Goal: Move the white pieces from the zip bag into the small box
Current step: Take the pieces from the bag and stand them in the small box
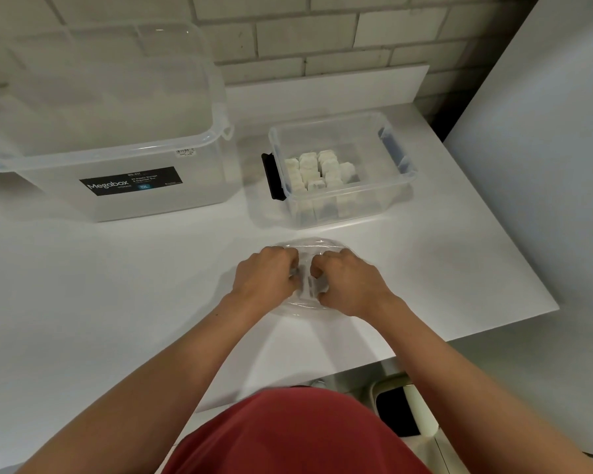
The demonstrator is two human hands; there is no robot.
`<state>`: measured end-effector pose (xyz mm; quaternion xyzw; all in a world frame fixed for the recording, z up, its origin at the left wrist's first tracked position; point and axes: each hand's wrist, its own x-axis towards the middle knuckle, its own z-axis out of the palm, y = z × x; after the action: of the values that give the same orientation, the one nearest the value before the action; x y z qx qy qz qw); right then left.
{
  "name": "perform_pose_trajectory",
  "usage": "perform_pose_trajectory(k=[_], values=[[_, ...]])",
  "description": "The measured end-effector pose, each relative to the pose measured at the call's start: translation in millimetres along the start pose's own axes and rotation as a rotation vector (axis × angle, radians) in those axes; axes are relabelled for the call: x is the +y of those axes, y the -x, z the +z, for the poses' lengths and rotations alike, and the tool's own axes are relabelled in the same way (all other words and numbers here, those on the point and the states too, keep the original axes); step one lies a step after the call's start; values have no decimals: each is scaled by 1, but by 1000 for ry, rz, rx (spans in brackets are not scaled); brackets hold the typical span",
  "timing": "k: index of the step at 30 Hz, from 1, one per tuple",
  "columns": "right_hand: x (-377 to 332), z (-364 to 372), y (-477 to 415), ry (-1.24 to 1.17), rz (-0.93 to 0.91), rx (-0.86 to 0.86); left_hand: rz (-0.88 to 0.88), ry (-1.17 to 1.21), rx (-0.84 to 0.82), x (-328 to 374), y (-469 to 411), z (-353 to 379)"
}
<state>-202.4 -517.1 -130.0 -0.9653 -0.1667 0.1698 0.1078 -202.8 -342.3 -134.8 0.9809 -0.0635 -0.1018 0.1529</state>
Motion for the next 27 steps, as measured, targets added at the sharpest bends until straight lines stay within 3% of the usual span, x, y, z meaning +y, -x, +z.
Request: perform_pose_trajectory(k=[5,11,15,18,20,22,24,27], values=[[5,-8,0,-103,-22,-30,97,60,-53,-7,5,-4],[9,-11,2,-328,-45,40,-24,593,-166,-2,14,-11],[9,-12,4,-390,-37,41,-33,513,-180,5,12,-8],[12,-17,8,-407,-3,68,-102,594,-172,-2,14,-8],[14,-23,14,-431,24,148,-146,783,-143,-10,17,-11],[13,-29,20,-543,56,242,-195,1121,-121,-17,23,-16],[11,-39,27,-808,107,247,-234,1448,-134,-20,28,-20],[0,-55,32,-1167,122,164,-249,1747,-142,-15,35,-19]])
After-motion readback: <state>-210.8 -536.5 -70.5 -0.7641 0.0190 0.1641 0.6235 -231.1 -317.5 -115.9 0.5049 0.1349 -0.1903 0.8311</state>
